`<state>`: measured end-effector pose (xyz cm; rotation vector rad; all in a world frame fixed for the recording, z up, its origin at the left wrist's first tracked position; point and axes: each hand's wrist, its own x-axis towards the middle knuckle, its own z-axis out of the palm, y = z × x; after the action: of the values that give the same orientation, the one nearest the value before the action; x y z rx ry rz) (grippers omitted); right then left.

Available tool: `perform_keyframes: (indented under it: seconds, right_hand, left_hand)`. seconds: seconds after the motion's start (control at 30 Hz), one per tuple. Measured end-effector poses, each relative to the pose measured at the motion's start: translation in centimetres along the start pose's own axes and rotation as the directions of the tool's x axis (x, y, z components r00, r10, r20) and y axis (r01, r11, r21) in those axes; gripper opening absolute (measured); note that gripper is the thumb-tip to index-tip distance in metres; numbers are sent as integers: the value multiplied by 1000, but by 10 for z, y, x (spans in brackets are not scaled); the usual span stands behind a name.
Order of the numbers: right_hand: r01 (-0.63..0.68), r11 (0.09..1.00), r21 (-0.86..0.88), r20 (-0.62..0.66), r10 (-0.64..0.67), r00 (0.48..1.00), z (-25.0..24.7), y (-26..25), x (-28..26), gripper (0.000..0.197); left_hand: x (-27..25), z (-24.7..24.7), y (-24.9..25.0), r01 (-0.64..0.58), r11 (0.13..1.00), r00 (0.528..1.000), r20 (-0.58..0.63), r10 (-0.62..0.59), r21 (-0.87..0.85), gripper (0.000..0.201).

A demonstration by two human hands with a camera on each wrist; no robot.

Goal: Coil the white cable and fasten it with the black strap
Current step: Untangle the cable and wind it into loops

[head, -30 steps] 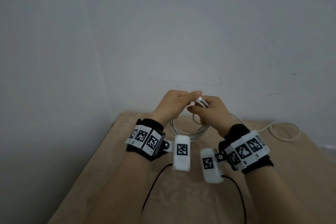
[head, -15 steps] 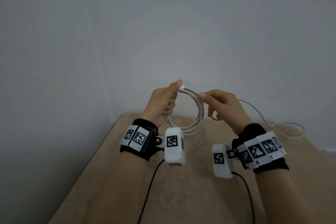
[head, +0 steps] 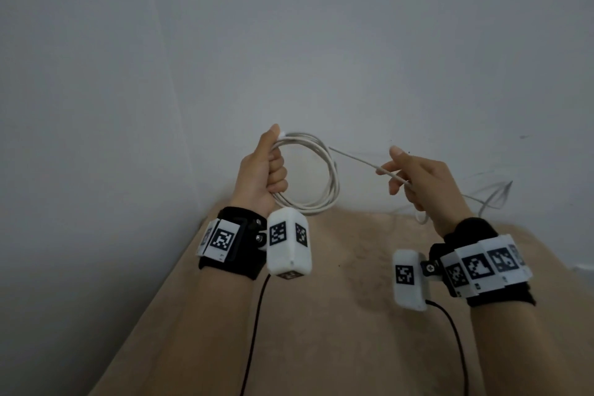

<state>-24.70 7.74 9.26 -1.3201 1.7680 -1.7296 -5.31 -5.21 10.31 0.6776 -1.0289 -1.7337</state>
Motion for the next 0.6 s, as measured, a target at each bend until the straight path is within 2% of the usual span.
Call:
perform_keyframes:
  seconds: [0.07,0.2,0.33,0.43,0.53,0.6]
  right_hand:
    - [-5,999,-51,48,8,999,1,1,-1,45]
    - [-20,999,-36,189,26,982,17,-6,-5,42]
    - [55,998,-31,245,-46,968,37,-9,-7,35]
    - [109,993,-45,225,-96,970,42,-1,-6,38]
    - [149,988,32,120,-152,981,48,3,-5,16]
    - [115,979,167,65,-127,990,51,6,-4,28]
  left_hand:
    - [-1,3,-2,4,1000,1000,24,-5,26,49]
    - [-7,18,-12,-12,989,992,124,-7,147,47]
    - [-13,30,-19,-13,982,989,149,-15,186,47]
    - [-11,28,-20,41,991,990,127,-57,125,49]
    - [-8,30,-22,123,992,984,132,-123,11,49]
    - [-7,31,-23,168,984,976,147,-159,-53,49]
